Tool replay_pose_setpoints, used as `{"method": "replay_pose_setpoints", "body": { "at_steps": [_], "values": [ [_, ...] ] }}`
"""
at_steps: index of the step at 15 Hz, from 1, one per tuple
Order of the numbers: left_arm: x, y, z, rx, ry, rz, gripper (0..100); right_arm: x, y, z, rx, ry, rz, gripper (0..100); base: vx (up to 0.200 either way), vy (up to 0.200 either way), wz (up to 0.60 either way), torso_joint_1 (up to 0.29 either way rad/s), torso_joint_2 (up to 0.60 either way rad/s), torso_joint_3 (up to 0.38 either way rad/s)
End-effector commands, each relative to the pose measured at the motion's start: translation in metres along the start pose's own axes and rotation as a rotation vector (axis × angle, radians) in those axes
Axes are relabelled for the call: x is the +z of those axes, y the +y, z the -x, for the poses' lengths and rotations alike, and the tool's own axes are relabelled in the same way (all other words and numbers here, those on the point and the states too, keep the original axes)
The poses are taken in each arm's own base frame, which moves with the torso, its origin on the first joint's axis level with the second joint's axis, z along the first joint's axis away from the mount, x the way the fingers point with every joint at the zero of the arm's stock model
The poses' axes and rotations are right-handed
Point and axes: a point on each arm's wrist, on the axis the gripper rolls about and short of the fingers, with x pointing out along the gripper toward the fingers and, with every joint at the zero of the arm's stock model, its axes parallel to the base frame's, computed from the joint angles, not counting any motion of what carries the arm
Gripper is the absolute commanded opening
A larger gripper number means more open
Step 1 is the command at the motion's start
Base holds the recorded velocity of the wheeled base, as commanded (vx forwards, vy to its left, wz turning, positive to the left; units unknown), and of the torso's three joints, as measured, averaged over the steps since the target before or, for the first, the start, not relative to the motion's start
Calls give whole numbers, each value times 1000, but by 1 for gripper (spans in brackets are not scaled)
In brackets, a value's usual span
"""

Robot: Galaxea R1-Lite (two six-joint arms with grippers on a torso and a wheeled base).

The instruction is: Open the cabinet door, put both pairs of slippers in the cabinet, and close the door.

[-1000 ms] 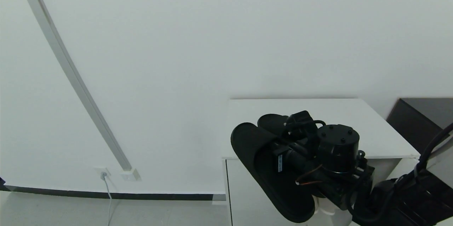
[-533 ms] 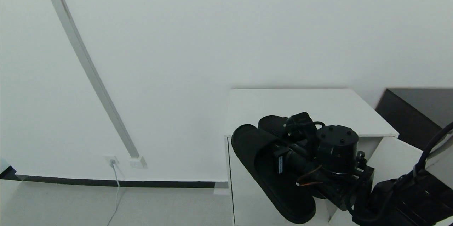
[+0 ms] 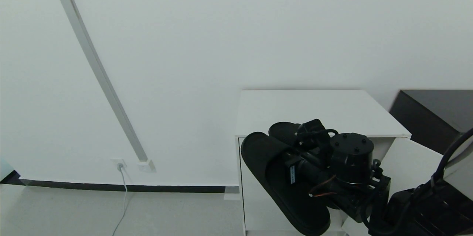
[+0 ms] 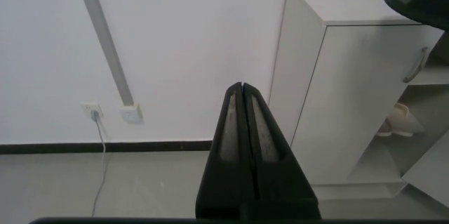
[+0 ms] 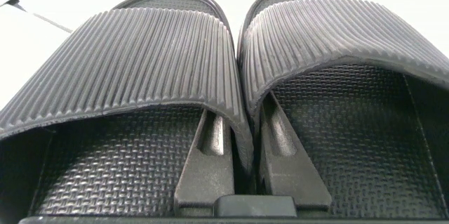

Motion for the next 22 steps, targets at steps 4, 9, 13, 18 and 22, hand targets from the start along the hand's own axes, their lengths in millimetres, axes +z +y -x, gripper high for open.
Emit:
{"method": "replay_pose_setpoints", "body": {
  "at_steps": [4,9,13,18,22],
  "values": [
    [0,0,0,3,1,0,0,-2,0,1,1,7,2,0,0,-200,0,4,5,-1],
    [0,0,0,3,1,0,0,-2,0,2,2,10,3,0,0,-200,0,3,4,1],
    [0,0,0,1,1,0,0,-6,1,4,4,23,7,0,0,-200,0,0,2,1],
    [0,0,0,1,1,0,0,-6,1,4,0,21,6,0,0,-200,0,1,2,0],
    [0,0,0,1,1,0,0,-5,2,4,-8,19,6,0,0,-200,0,0,1,1]
  ]
}}
